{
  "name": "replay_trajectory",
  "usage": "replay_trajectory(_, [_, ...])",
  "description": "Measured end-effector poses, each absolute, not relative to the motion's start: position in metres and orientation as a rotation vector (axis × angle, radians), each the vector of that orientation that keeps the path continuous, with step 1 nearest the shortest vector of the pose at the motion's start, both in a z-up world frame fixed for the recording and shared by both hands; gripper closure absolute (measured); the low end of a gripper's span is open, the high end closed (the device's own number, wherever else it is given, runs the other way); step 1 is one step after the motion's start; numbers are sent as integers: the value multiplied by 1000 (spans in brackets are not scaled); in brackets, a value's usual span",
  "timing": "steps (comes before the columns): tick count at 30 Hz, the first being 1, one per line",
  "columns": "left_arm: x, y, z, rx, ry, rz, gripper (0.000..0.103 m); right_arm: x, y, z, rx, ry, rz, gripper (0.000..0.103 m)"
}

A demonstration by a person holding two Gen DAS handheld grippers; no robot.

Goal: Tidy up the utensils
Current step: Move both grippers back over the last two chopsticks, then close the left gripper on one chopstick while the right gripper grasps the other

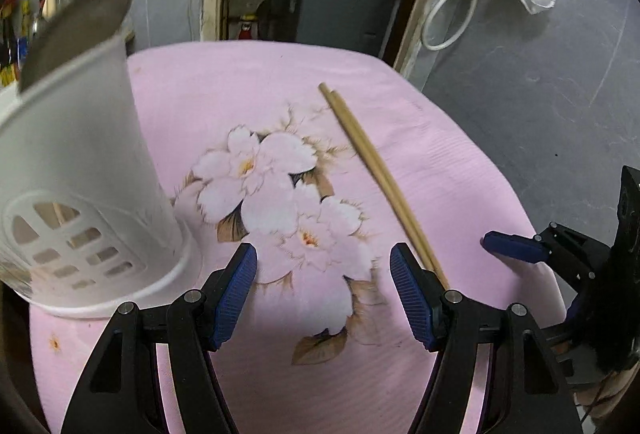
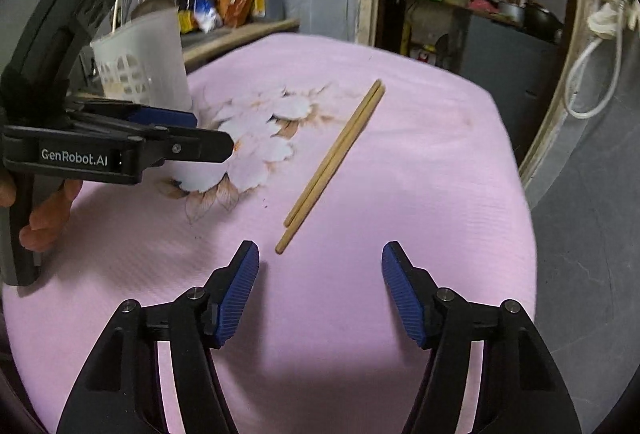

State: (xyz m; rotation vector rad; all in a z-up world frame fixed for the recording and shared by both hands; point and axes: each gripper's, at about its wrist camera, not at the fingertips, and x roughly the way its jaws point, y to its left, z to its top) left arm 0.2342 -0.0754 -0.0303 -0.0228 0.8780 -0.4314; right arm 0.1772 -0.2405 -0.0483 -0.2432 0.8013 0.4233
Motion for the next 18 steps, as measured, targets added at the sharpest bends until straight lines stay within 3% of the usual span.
replay_trajectory(4, [237,-73,-33,-32,895,-435,40,183,-235,-53,-280,830,401,43])
replay_trajectory(10, [243,-74,-34,-47,916,-455,41,192,-236,-50,-319,814,335,67])
replay_trajectory(18, [268,-82,-32,-87,945,-507,60,228,-242,-48,-338,797,287,82])
